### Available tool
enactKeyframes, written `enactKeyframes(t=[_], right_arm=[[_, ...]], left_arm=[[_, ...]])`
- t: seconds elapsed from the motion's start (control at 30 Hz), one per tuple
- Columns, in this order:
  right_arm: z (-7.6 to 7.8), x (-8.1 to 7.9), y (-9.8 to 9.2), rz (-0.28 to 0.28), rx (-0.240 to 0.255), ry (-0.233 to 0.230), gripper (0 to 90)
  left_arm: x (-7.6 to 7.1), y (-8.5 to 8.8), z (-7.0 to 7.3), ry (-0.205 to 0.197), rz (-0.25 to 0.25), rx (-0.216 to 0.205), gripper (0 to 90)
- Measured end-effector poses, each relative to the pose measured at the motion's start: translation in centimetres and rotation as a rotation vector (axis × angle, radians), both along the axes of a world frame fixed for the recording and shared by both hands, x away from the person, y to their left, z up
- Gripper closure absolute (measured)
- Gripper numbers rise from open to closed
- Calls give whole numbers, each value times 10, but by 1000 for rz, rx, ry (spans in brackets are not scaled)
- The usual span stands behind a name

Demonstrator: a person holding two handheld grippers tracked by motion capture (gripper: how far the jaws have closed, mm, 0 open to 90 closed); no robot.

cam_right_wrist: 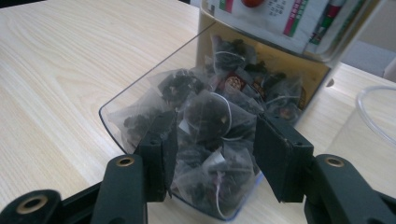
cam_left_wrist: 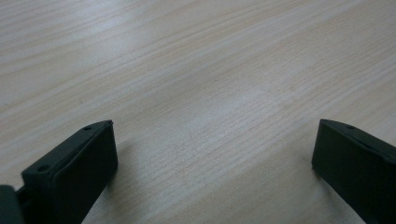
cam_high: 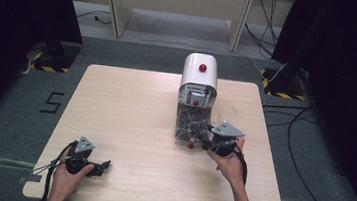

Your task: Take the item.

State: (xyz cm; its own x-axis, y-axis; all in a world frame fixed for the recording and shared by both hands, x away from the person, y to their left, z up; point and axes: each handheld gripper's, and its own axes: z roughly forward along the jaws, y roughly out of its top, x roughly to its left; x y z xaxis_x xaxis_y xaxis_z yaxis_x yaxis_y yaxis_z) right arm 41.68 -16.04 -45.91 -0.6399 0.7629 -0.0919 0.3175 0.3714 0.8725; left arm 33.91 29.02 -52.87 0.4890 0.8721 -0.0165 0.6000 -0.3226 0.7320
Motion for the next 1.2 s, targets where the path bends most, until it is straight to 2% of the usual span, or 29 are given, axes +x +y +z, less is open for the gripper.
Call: enactKeyframes(t=[0.23, 0.73, 0.97, 1.2], right_arm=[[-4, 11, 7, 2, 1, -2, 512], [-5, 24, 22, 21, -2, 2, 559], [-12, 33, 29, -11, -18, 24, 555], [-16, 36, 30, -48, -13, 52, 550]], left_arm=[[0, 0, 0, 0, 0, 0, 0], [0, 0, 0, 0, 0, 0, 0], [0, 0, 0, 0, 0, 0, 0], [0, 0, 0, 0, 0, 0, 0]])
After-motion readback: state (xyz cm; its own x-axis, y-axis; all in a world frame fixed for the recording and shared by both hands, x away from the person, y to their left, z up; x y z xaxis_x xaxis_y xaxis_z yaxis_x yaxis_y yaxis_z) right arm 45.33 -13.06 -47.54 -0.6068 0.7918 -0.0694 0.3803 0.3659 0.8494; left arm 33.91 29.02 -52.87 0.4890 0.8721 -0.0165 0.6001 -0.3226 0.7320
